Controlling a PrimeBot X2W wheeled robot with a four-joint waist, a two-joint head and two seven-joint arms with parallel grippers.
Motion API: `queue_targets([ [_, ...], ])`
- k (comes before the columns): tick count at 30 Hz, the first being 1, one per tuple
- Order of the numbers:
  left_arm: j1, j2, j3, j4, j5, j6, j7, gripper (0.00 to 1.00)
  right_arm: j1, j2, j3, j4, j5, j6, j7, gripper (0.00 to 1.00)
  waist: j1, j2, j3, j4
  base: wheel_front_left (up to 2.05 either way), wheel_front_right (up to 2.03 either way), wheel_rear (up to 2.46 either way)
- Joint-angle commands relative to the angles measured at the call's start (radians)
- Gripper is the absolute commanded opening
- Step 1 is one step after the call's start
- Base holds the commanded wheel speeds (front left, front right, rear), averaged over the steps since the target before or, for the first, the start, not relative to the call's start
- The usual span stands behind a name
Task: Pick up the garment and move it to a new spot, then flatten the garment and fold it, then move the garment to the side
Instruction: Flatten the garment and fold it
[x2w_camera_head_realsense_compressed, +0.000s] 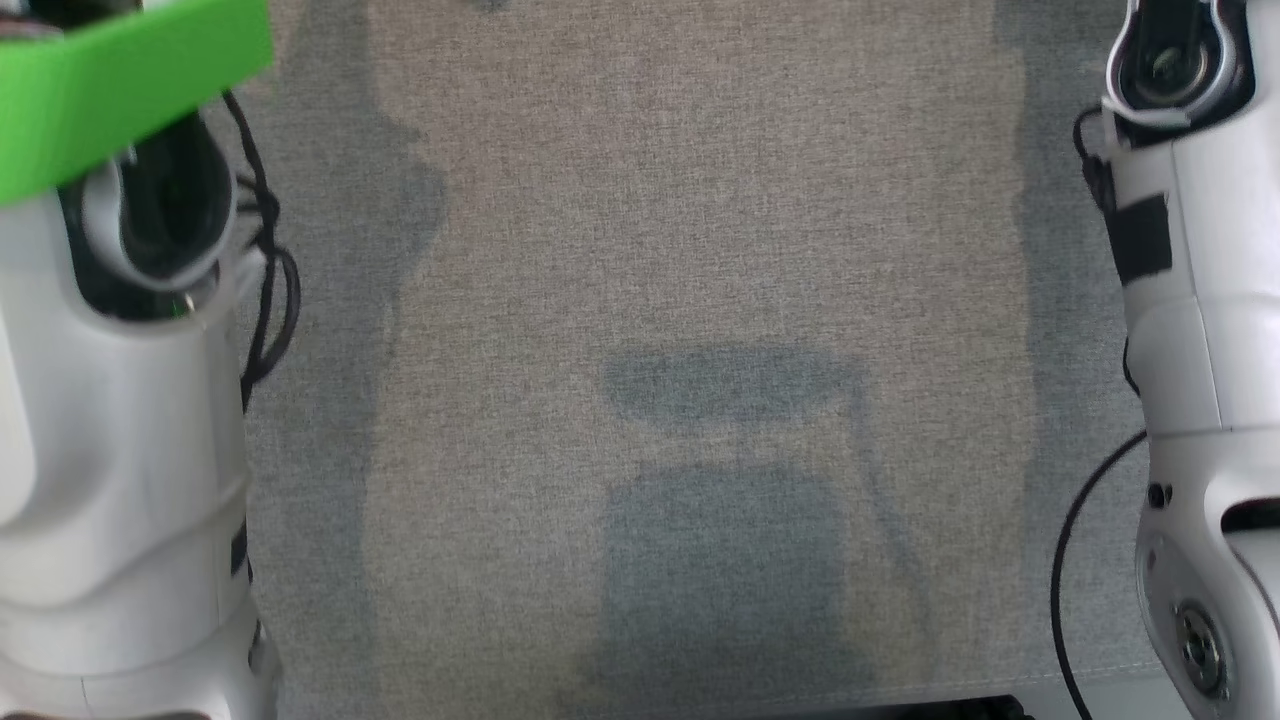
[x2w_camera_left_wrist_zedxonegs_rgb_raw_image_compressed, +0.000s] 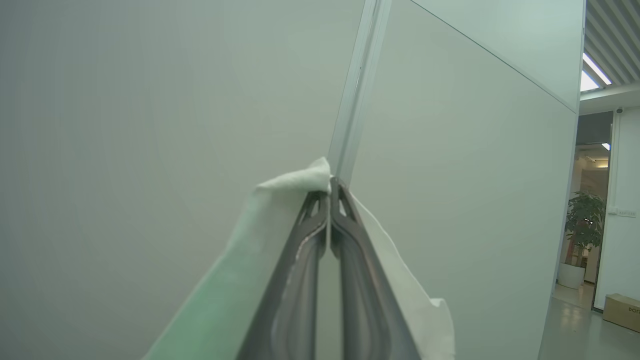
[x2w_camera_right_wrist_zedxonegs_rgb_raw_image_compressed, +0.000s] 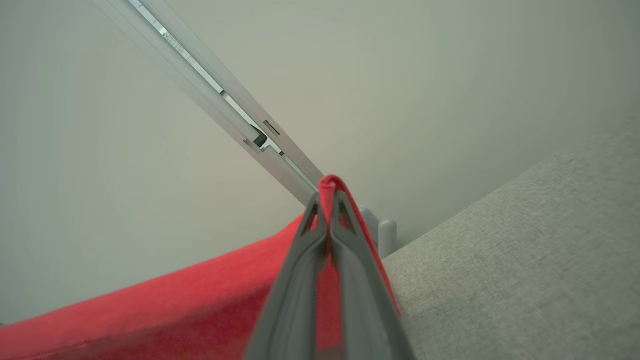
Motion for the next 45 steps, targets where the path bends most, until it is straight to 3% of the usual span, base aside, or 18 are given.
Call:
queue_targets([
  [1, 0.079, 0.010, 0.009, -0.035, -0.015, -0.004, 0.000, 0.00, 0.069, -0.016, 0.019, -0.027, 0.024, 0.000, -0.002, 0.00, -0.0002, 0.0000, -0.022, -0.003, 0.00, 0.00, 0.00],
  [3, 0.171, 0.031, 0.004, -0.080, -0.012, -0.004, 0.000, 0.00, 0.144, -0.034, 0.037, -0.065, 0.043, 0.000, -0.002, 0.00, -0.0002, 0.0000, -0.042, 0.000, 0.00, 0.00, 0.00],
  [9, 0.475, 0.001, 0.034, -0.161, -0.019, -0.004, 0.000, 0.00, 0.389, -0.056, 0.048, -0.189, 0.102, 0.000, -0.003, 0.00, -0.0002, 0.0000, -0.130, 0.027, 0.00, 0.00, 0.00],
  [18, 0.767, -0.016, -0.021, -0.173, 0.085, -0.004, 0.000, 0.00, 0.679, -0.022, 0.004, -0.315, 0.124, 0.000, -0.003, 0.00, -0.0002, 0.0000, -0.270, 0.071, 0.00, 0.00, 0.00],
  [22, 0.882, -0.025, -0.036, -0.165, 0.079, -0.003, 0.000, 0.00, 0.811, -0.002, -0.032, -0.366, 0.116, 0.000, -0.003, 0.00, -0.0002, 0.0000, -0.349, 0.093, 0.00, 0.00, 0.00],
  [29, 1.043, -0.031, -0.045, -0.167, 0.095, -0.003, 0.000, 0.00, 1.034, 0.026, -0.073, -0.441, 0.098, 0.000, -0.003, 0.00, -0.0002, 0.0000, -0.478, 0.123, 0.00, 0.00, 0.00],
  [32, 1.111, 0.005, -0.081, -0.165, 0.136, -0.003, 0.000, 0.00, 1.135, 0.031, -0.067, -0.469, 0.125, 0.000, -0.003, 0.00, -0.0002, 0.0000, -0.533, 0.126, 0.00, 0.00, 0.00],
  [45, 1.287, 0.047, -0.099, -0.123, 0.151, -0.003, 0.000, 0.00, 1.356, 0.031, -0.037, -0.473, 0.175, 0.000, -0.003, 0.00, -0.0002, 0.0000, -0.637, 0.102, 0.00, 0.00, 0.00],
])
